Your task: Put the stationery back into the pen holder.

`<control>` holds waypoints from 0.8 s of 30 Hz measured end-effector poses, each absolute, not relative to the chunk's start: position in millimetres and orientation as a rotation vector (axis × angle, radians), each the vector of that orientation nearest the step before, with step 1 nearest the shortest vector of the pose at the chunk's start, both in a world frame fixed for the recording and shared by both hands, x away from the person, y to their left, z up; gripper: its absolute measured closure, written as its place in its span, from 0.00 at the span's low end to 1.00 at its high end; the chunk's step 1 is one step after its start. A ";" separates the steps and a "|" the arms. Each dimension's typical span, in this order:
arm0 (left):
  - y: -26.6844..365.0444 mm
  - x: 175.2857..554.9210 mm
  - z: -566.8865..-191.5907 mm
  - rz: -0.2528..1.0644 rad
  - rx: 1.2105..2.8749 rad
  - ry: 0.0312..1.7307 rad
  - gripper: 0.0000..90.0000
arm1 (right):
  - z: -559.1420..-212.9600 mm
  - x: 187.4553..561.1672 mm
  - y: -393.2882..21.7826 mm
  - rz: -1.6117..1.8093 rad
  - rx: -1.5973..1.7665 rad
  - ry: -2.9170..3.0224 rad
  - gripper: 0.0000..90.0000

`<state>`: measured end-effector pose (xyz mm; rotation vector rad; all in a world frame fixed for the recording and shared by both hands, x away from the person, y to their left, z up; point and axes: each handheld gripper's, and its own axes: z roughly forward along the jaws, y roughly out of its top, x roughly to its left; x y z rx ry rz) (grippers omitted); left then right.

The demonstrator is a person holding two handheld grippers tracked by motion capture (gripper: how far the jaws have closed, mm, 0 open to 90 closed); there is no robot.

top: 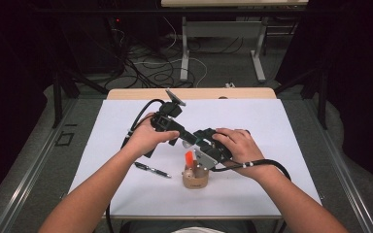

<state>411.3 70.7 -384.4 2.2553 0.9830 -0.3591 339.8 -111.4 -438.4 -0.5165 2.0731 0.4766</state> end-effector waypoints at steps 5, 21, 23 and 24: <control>84.2 411.8 -383.4 -0.297 2.207 0.994 0.61 | -444.8 341.0 -114.6 0.539 -0.456 2.088 0.73; 132.8 407.8 -411.5 0.006 2.123 1.017 0.46 | -435.8 332.8 -139.8 0.952 -0.053 2.224 0.73; 135.4 404.9 -413.9 0.052 2.118 1.010 0.45 | -436.3 331.1 -143.0 1.021 -0.003 2.240 0.73; 136.1 403.0 -415.1 0.082 2.114 1.008 0.45 | -436.6 330.2 -144.5 1.049 0.021 2.244 0.73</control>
